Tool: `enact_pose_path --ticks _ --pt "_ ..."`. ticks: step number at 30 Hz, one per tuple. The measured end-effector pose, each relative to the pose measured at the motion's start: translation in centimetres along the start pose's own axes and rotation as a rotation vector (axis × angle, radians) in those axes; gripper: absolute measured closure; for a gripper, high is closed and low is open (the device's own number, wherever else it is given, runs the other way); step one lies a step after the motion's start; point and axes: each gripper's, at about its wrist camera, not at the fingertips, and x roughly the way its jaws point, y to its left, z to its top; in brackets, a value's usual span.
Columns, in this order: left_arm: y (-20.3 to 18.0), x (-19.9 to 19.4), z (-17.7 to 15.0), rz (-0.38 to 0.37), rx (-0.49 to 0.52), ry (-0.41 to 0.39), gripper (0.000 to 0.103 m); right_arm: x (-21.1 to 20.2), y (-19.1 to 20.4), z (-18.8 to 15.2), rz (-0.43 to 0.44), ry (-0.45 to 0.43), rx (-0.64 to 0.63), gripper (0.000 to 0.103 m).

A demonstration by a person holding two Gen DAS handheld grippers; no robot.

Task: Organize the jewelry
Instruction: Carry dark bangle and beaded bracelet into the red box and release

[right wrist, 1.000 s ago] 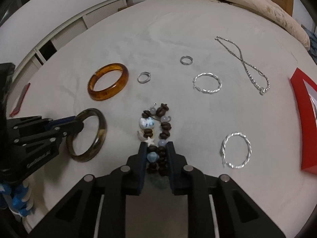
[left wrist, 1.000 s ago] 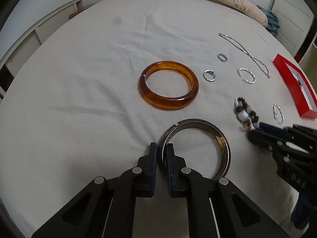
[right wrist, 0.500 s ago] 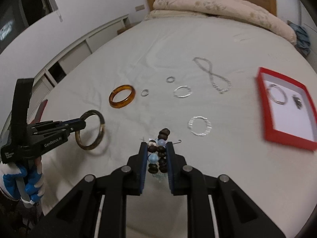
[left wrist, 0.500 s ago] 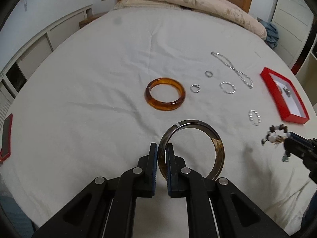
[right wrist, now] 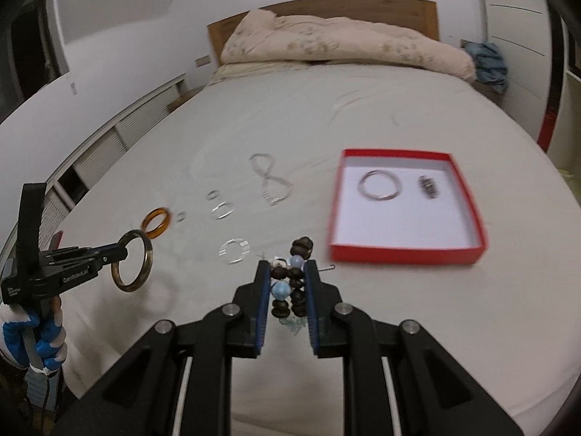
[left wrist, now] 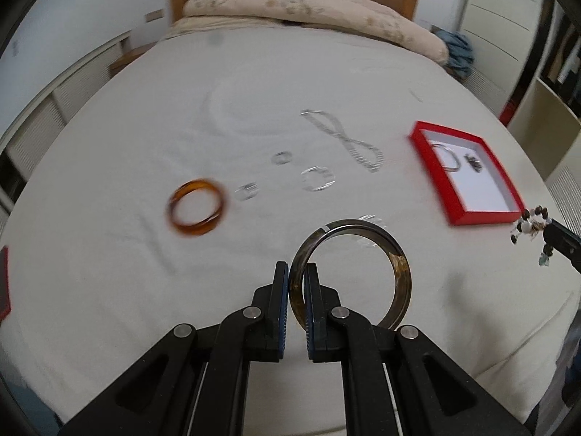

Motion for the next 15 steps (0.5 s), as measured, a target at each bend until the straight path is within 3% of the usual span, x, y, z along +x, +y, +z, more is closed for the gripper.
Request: enact_pose_path --ticks 6,15 --pt "-6.5 2.7 4.0 -0.059 0.065 -0.001 0.095 0.1 -5.9 2.8 -0.052 -0.023 0.016 0.086" --pt "-16.8 9.2 10.7 -0.128 0.169 0.001 0.095 5.4 -13.5 6.8 -0.104 -0.015 0.033 0.086"
